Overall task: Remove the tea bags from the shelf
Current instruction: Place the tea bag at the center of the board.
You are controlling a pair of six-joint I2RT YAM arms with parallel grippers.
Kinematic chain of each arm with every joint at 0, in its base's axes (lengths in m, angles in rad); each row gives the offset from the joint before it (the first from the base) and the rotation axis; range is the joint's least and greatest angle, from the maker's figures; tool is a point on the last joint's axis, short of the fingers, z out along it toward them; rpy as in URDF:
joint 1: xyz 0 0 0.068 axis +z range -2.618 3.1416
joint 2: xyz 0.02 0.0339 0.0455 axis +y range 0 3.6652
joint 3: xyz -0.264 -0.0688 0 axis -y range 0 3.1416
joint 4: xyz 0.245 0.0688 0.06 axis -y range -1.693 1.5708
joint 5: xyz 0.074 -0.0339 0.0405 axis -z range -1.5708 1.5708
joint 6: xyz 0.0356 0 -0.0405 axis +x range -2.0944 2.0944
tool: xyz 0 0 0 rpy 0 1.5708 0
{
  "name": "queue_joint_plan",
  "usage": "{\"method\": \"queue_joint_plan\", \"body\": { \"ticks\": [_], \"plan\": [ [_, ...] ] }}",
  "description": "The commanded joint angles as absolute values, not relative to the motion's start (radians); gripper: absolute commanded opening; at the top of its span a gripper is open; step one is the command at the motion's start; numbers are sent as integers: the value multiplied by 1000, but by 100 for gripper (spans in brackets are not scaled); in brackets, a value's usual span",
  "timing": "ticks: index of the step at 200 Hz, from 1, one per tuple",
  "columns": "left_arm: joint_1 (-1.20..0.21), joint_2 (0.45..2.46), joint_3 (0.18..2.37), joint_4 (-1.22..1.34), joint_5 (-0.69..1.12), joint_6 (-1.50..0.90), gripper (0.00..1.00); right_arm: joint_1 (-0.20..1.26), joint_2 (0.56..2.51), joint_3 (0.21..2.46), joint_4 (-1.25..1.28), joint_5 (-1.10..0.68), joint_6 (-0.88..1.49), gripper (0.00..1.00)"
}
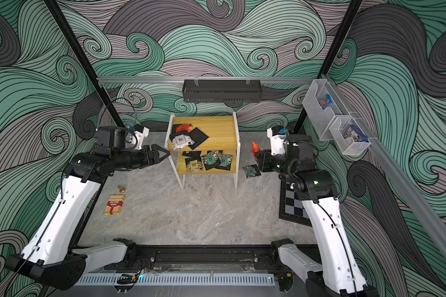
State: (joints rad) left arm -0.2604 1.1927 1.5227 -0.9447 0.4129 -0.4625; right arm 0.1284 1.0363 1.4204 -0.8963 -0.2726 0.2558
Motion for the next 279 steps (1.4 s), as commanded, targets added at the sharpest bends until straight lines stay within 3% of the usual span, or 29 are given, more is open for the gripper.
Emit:
{"method": "queue_joint_plan", "body": {
  "ticks": [1, 158, 279],
  "plan": [
    [-264, 1164, 1506, -939, 395, -453, 75, 80, 1017, 1386, -848, -357, 311, 6],
    [-264, 1104, 1343, -917, 365, -439, 75, -98, 1046, 1040, -628, -477, 525, 6],
    [-263, 1081, 1243, -879, 369, -464, 75, -132, 1259, 785, -316, -553, 660, 9]
  ]
}}
